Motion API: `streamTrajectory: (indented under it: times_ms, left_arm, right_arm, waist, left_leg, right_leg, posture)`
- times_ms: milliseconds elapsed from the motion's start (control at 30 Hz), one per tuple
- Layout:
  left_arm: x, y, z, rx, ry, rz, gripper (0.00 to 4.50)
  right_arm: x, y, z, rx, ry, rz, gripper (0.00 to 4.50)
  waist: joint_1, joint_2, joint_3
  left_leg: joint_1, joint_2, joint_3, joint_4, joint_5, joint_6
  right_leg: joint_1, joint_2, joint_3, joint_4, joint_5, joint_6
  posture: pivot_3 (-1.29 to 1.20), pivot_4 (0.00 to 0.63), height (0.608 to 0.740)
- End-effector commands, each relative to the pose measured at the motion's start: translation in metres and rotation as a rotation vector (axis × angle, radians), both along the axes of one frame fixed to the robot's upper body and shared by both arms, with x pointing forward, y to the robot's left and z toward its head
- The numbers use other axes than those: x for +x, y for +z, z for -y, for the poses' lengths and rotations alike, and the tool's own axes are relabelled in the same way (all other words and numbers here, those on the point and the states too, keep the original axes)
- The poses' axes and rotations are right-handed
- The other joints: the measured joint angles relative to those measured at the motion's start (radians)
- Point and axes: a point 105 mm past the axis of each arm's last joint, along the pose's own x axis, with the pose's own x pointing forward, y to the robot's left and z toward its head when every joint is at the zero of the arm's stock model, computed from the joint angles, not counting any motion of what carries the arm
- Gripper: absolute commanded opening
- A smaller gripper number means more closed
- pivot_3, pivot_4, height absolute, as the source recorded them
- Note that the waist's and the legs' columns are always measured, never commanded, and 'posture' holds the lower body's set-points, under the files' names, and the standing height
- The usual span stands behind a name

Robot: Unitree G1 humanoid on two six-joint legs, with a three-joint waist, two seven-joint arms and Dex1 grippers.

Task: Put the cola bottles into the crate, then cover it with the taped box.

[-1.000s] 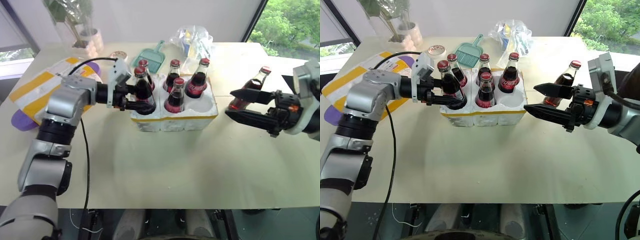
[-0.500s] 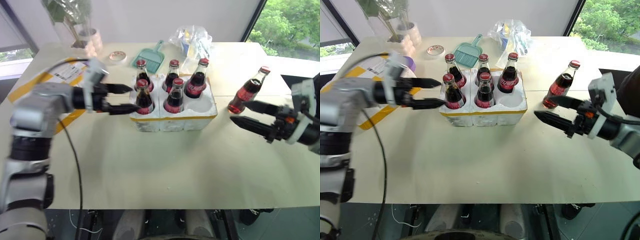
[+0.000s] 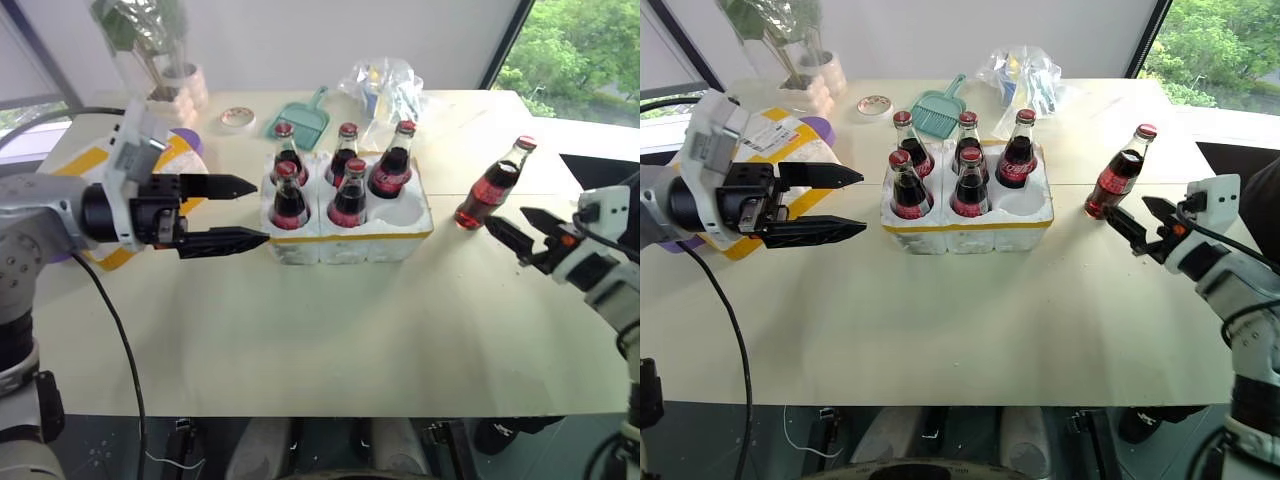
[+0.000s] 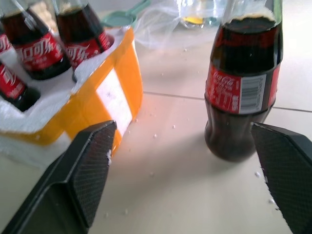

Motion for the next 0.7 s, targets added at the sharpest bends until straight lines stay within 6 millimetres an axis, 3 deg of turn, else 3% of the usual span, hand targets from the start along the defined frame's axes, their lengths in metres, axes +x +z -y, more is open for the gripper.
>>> streamTrajectory:
  times_ms: [33, 100, 400, 700]
  left_arm:
    - [-0.005, 0.01, 0.003, -0.015, -0.017, 0.056, 4.47]
    - [-0.005, 0.008, 0.004, -0.014, -0.015, 0.057, 4.47]
    - [-0.004, 0.007, 0.007, -0.025, -0.011, 0.068, 4.47]
    - [-0.006, 0.007, 0.011, -0.018, -0.022, 0.081, 4.47]
  right_arm:
    - [0.013, 0.008, 0.009, -0.009, -0.059, 0.053, 4.5]
    - [0.022, 0.007, 0.012, 0.002, -0.079, 0.058, 4.5]
    - [0.052, 0.003, -0.007, 0.018, -0.036, 0.063, 4.5]
    - [0.078, -0.008, 0.002, 0.022, -0.116, 0.048, 4.5]
  waist:
    - [-0.001, 0.0, 0.0]
    - [-0.001, 0.0, 0.0]
    - [-0.004, 0.0, 0.0]
    - [-0.007, 0.0, 0.0]
  left_leg:
    - [0.0, 0.0, 0.0, 0.0, 0.0, 0.0]
    - [0.0, 0.0, 0.0, 0.0, 0.0, 0.0]
    - [0.0, 0.0, 0.0, 0.0, 0.0, 0.0]
    - [0.0, 0.0, 0.0, -0.001, 0.0, -0.001]
  right_leg:
    - [0.0, 0.0, 0.0, 0.0, 0.0, 0.0]
    - [0.0, 0.0, 0.0, 0.0, 0.0, 0.0]
    - [0.0, 0.001, 0.0, 0.0, 0.0, 0.0]
    - [0.0, 0.001, 0.0, 0.0, 0.0, 0.0]
  posture:
    - [0.0, 0.15, 0.738]
    - [0.0, 0.15, 0.738]
    - [0.0, 0.15, 0.738]
    - [0.0, 0.15, 0.738]
